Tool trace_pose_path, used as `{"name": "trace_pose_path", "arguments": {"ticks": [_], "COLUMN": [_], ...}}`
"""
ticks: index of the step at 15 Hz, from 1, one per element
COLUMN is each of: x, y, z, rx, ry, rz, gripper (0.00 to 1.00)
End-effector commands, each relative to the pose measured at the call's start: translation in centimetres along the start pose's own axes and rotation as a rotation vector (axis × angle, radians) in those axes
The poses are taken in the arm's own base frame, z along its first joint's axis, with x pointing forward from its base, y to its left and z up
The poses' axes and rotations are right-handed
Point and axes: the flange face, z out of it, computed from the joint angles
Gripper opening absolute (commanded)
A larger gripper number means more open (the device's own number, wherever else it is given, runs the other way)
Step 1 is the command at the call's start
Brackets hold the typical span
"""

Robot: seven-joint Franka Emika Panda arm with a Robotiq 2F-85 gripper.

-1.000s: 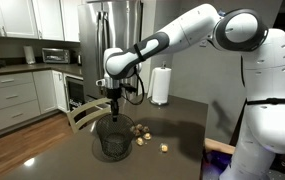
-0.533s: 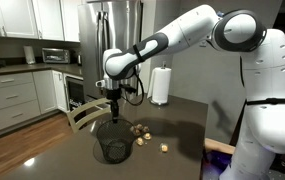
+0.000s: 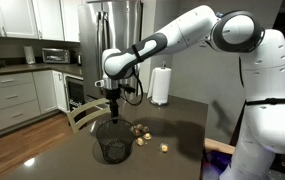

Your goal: Move the basket to the left

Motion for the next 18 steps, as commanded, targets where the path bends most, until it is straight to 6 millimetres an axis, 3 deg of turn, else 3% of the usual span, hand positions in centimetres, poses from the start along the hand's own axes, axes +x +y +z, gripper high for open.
{"name": "trace_pose_path", "arguments": {"ticks": [1, 9, 18], "x": [-0.1, -1.3, -7.6], "y": [-0.4, -3.3, -5.9], "z": [-1.5, -4.2, -6.4], "rx": [-0.011, -0.077, -0.141], "ry": [0.016, 0.013, 0.010], "rz": [-0.002, 0.049, 0.431], "gripper": [1.00, 1.00, 1.00]}}
